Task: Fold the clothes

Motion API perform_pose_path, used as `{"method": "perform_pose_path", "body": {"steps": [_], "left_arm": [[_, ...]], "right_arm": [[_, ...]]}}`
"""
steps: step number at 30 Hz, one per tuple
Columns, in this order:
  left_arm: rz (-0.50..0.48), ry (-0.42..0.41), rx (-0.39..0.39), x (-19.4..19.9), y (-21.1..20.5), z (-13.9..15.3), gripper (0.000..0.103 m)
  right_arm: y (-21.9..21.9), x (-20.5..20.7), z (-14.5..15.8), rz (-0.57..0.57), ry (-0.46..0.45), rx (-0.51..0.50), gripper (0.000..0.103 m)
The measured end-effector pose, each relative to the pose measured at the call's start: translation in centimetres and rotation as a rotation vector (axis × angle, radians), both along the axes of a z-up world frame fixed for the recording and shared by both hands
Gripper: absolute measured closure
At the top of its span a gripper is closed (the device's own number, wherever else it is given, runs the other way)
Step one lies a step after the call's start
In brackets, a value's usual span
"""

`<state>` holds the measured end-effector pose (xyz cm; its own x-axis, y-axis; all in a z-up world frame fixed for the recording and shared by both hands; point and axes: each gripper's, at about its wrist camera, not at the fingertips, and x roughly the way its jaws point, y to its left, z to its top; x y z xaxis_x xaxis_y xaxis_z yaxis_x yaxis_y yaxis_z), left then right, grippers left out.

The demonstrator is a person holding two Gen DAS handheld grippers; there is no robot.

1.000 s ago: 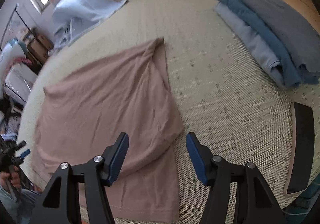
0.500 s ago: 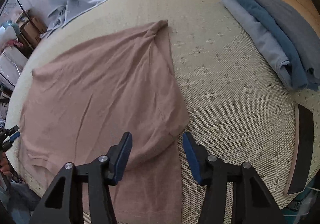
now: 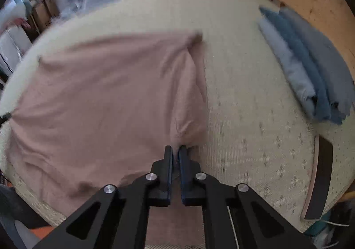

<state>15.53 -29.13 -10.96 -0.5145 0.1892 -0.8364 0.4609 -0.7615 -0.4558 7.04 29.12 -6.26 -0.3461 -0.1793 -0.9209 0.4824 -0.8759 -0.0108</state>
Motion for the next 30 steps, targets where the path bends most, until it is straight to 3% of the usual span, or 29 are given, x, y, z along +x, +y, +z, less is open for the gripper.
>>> {"method": "perform_pose_path", "body": {"steps": [3,5,7,8,12,15,22,30], "left_arm": [[0.013,-0.020,0.015,-0.1,-0.5,-0.5,0.100],[0.030,-0.013,0.036,0.2,-1.0,-0.4,0.099],[0.058,-0.014,0.048,0.7,-1.7,-0.3,0.098],[0.073,-0.012,0.060,1.2,-2.1,-0.3,0.096],[0.128,0.011,0.090,3.5,-3.5,0.1,0.065],[0.147,0.017,0.093,5.1,-4.1,0.0,0.057],[0.130,-0.033,0.113,8.1,-5.1,-1.2,0.055],[0.067,-0.036,0.143,9.0,-4.3,-1.6,0.055]], "right_arm": [[0.4,-0.4,-1.1,-0.030,-0.024,0.052,0.093],[0.9,-0.4,-0.4,-0.059,0.005,0.044,0.068],[1.6,-0.5,0.4,-0.095,0.038,0.028,0.056],[1.9,-0.6,0.8,-0.115,0.052,0.008,0.055],[2.2,-0.4,2.7,-0.136,0.116,-0.062,0.054],[1.4,0.2,4.0,-0.104,0.164,-0.099,0.054],[-2.4,1.7,5.4,0.010,0.226,-0.166,0.054],[-5.9,3.4,4.7,0.130,0.248,-0.175,0.054]]}}
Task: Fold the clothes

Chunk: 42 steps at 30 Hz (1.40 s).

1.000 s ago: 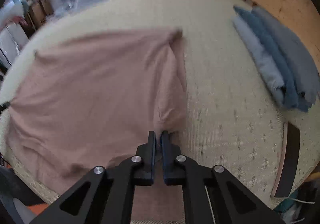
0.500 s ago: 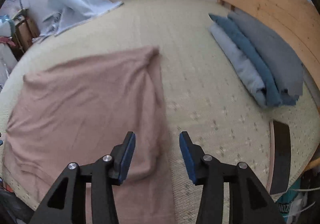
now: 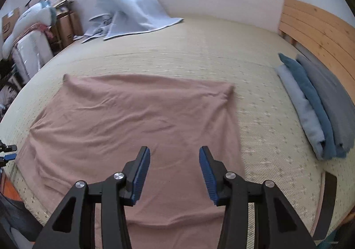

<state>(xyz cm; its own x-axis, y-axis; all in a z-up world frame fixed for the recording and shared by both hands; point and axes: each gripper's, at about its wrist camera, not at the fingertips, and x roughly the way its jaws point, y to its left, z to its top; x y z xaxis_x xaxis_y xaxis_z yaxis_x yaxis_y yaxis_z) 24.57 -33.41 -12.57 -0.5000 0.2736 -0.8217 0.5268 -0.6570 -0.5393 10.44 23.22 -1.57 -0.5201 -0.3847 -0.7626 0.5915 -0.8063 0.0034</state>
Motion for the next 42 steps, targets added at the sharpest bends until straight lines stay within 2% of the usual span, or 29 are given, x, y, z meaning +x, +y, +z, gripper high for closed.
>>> {"method": "perform_pose_path", "body": {"steps": [6,9,13,15,16,17,18,19,23,25,32,35,38,42], "left_arm": [[0.014,0.003,0.058,0.6,-0.4,-0.4,0.053],[0.011,-0.010,0.050,0.7,0.1,-0.3,0.052],[-0.006,-0.004,0.040,0.6,0.9,-0.1,0.042],[-0.013,-0.004,0.023,0.3,1.2,0.0,0.042],[-0.018,-0.002,0.016,0.2,1.3,0.1,0.044],[-0.022,0.002,0.017,0.1,1.4,0.1,0.052],[-0.028,0.001,0.029,0.0,1.4,0.0,0.074],[-0.031,-0.007,0.033,0.0,1.5,-0.1,0.080],[-0.014,-0.020,0.040,0.5,1.3,-0.2,0.087],[0.005,-0.005,0.053,0.8,1.0,0.1,0.097],[-0.017,0.057,0.100,1.1,1.0,1.1,0.099],[-0.031,0.096,0.121,1.2,1.4,1.9,0.100],[-0.033,0.126,0.151,0.6,-0.2,2.4,0.100],[-0.035,0.156,0.187,0.7,-0.5,2.9,0.100]], "right_arm": [[-1.7,1.4,-0.4,0.058,0.013,0.012,0.054],[-2.4,2.0,-0.4,0.082,0.015,0.009,0.054],[-3.3,3.3,-0.3,0.122,0.027,0.002,0.054],[-4.2,4.3,-0.1,0.165,0.034,-0.002,0.054],[-4.6,4.9,0.0,0.185,0.039,-0.003,0.054],[-5.0,5.5,0.0,0.203,0.045,-0.004,0.053],[-5.5,6.2,0.0,0.221,0.046,-0.007,0.052],[-6.0,7.0,0.0,0.240,0.044,-0.013,0.050],[-8.4,10.1,-0.4,0.326,0.036,-0.017,0.049],[-9.7,11.6,-0.7,0.372,0.033,-0.018,0.048],[-15.7,17.7,-2.3,0.549,-0.005,-0.031,0.044],[-18.7,20.6,-3.1,0.634,0.011,-0.037,0.042],[-21.7,23.4,-3.9,0.711,0.015,-0.044,0.041],[-24.8,26.0,-5.0,0.771,0.075,-0.014,0.041]]}}
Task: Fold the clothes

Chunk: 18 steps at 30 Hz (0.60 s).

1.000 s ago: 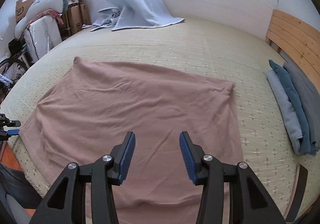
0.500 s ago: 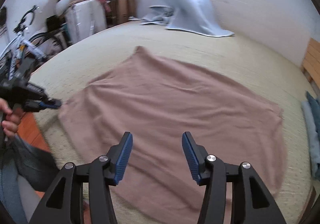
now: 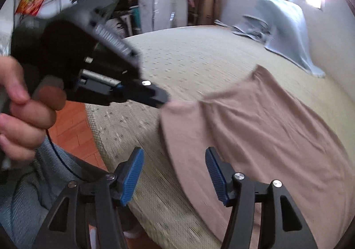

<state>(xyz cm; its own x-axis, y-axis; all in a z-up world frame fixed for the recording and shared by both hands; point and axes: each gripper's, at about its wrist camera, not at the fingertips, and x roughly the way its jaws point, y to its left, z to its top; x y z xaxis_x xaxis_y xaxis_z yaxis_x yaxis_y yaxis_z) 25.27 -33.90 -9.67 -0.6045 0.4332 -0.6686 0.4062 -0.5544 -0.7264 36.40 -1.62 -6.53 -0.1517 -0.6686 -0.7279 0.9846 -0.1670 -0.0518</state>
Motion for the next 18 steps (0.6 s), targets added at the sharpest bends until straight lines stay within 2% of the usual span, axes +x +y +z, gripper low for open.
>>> {"method": "perform_pose_path", "body": {"steps": [6,7,9,10,14,17,18], "left_arm": [[0.004,0.029,0.037,0.1,-0.4,0.4,0.100],[0.008,0.031,0.041,0.1,-0.5,0.4,0.100],[0.019,0.024,0.051,0.2,-0.7,0.3,0.100],[0.025,0.017,0.055,0.2,-0.8,0.1,0.100],[0.035,-0.020,0.059,-0.1,-1.0,-0.4,0.096],[0.020,-0.022,0.063,-0.5,-0.7,-0.4,0.082],[0.017,-0.018,0.065,-0.6,-0.6,-0.4,0.074]], "right_arm": [[-2.6,1.7,-0.9,0.015,0.136,-0.006,0.044],[-2.8,1.8,-0.9,0.014,0.158,-0.003,0.049],[-3.3,1.7,-1.2,0.002,0.188,0.008,0.079],[-3.6,1.4,-1.2,-0.002,0.190,0.015,0.103],[-3.4,1.2,-1.0,-0.001,0.191,0.018,0.102],[-3.4,1.3,-0.8,0.005,0.192,0.013,0.102],[-3.5,1.4,-0.8,0.008,0.192,0.013,0.102]]}}
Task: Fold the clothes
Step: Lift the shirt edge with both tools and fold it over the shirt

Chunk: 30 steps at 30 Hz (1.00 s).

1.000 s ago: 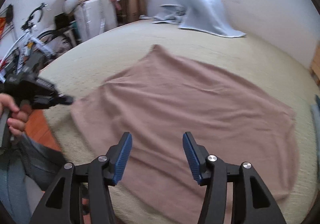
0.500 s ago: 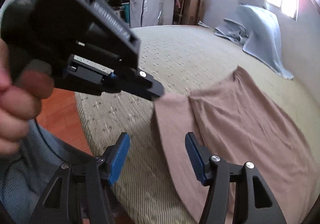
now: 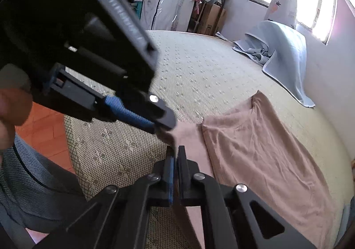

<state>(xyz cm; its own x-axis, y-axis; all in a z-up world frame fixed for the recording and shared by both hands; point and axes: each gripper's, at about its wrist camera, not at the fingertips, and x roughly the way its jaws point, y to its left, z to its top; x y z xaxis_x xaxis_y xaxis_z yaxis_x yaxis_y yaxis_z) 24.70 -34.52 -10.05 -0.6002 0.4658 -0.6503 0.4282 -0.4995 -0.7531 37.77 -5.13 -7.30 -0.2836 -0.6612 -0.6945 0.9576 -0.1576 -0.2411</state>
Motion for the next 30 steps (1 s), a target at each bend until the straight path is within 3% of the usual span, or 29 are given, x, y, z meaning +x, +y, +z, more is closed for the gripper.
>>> {"method": "perform_pose_path", "body": {"steps": [4,10,14,15,16,18,21,22,25,26,30], "left_arm": [[0.016,0.000,0.004,-1.0,-0.3,-0.3,0.056],[0.047,-0.053,0.018,-1.2,-1.0,-1.3,0.055],[0.050,-0.029,0.049,-1.8,-1.1,-1.4,0.055],[0.045,-0.017,0.050,-1.9,-1.1,-1.3,0.057],[0.037,-0.012,0.043,-1.9,-0.9,-1.2,0.076],[0.024,-0.007,0.026,-1.9,-0.4,-1.1,0.100],[0.023,0.015,0.023,-2.0,-0.3,-0.5,0.100],[0.025,0.024,0.023,-2.0,-0.4,-0.3,0.100],[0.026,0.041,0.029,-2.0,-0.6,0.1,0.100],[0.024,0.046,0.030,-2.0,-0.6,0.2,0.100],[0.014,0.065,0.038,-2.0,-0.7,0.7,0.100]], "right_arm": [[-0.2,0.2,0.0,0.014,0.006,-0.003,0.102],[-0.1,-0.2,0.2,0.010,-0.008,-0.018,0.102],[0.0,-0.4,0.6,0.008,-0.020,-0.030,0.102],[0.0,-0.3,0.5,0.011,-0.020,-0.030,0.102],[-0.1,-0.2,0.4,0.013,-0.021,-0.029,0.102],[-0.1,-0.1,0.3,0.012,-0.022,-0.026,0.101],[0.2,0.1,0.1,0.005,-0.006,-0.032,0.098],[0.3,0.2,0.0,-0.007,0.017,-0.038,0.092],[0.7,0.8,0.0,-0.048,0.099,-0.054,0.044],[0.8,0.9,0.0,-0.060,0.135,-0.063,0.035],[0.3,1.1,-0.7,-0.082,0.229,-0.041,0.028]]}}
